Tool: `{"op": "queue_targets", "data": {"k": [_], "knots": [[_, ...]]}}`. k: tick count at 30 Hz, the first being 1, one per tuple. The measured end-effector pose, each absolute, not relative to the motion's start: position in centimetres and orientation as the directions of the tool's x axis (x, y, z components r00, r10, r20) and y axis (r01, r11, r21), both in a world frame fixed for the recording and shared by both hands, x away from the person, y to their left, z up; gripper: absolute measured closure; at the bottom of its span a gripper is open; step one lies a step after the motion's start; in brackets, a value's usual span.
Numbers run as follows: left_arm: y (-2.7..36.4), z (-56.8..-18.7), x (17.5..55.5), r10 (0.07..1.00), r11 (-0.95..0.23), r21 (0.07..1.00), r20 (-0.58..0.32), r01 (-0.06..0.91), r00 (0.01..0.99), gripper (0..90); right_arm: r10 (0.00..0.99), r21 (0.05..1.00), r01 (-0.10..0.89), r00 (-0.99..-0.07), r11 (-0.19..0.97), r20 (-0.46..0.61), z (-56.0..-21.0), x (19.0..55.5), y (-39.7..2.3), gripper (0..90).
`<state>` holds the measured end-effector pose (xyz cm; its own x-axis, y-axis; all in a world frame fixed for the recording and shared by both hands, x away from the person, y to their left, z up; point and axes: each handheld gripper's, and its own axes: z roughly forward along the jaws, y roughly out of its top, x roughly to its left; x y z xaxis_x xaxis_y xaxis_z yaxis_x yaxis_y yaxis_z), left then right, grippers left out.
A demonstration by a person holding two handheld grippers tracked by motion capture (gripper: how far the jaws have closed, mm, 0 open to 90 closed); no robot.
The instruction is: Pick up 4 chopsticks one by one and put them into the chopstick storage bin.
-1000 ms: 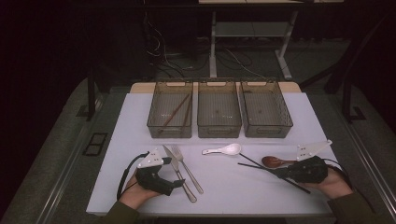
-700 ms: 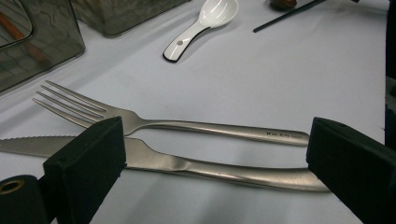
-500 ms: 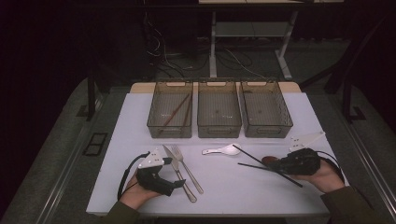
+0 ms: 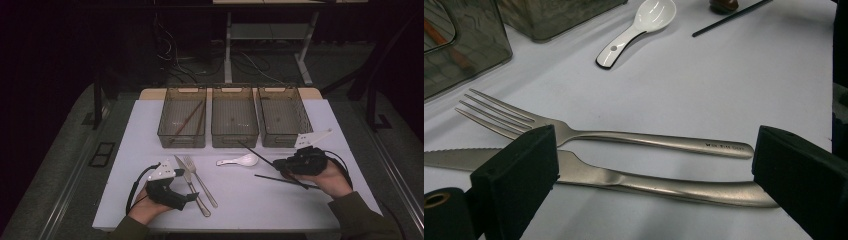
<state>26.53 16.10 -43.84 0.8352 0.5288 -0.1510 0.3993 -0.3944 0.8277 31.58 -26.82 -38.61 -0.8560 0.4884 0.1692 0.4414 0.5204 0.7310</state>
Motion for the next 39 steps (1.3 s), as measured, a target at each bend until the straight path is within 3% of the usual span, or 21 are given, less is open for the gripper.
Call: {"op": "queue_targets", "data": {"k": [39], "knots": [[16.3,-44.0,26.5,0.525,-0.378,0.848,-0.135,0.372,0.84,4.1,0.535,0.804,0.416,-0.832,0.425,0.148,-35.1,38.5,-16.8,85.6]]}}
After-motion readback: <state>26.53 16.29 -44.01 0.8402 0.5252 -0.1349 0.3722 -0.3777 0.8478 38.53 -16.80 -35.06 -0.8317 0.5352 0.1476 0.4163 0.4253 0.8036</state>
